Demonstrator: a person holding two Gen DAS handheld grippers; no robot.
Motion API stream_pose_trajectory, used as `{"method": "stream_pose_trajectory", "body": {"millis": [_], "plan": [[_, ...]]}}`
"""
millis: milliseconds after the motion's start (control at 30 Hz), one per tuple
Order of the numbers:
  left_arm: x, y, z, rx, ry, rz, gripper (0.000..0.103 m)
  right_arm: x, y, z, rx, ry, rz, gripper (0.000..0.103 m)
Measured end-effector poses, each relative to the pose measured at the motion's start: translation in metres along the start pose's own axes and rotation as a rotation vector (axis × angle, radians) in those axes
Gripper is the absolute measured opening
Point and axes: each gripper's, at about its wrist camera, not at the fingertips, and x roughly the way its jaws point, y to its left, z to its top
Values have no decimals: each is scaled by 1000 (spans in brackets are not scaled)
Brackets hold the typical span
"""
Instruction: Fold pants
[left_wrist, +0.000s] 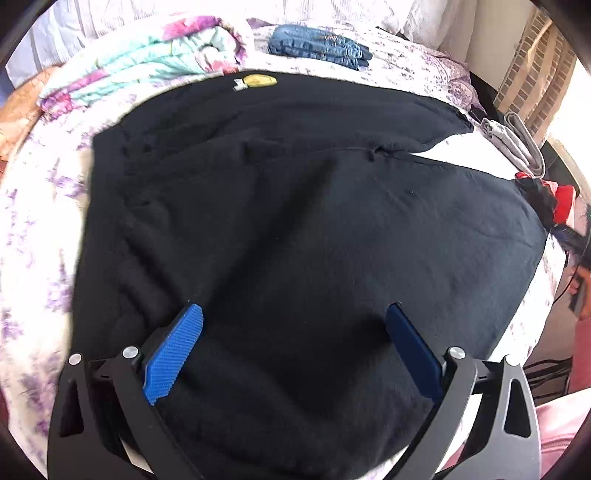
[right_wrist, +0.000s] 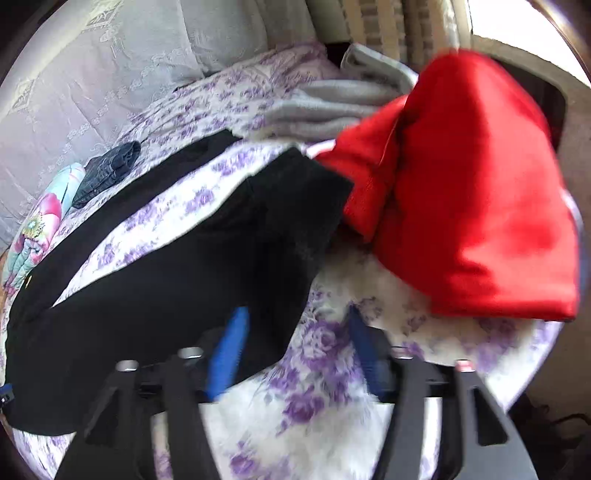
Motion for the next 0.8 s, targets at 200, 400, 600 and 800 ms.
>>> {"method": "stream_pose_trajectory", "body": {"millis": [200,400,600,800], "plan": [[-13,15,-10,-51,-33,-4,98,-59,100,-5,-228,-151,270,88],[-13,10,-29,17,-61,37,98,7,201,-56,-550,140,376,99],[-54,31,-1,62,-111,85,98,-1,235,-49,-696,124,349,99],[-62,70,78,108,-144,124,98,-4,309,-17,-866,225,681,99]]}}
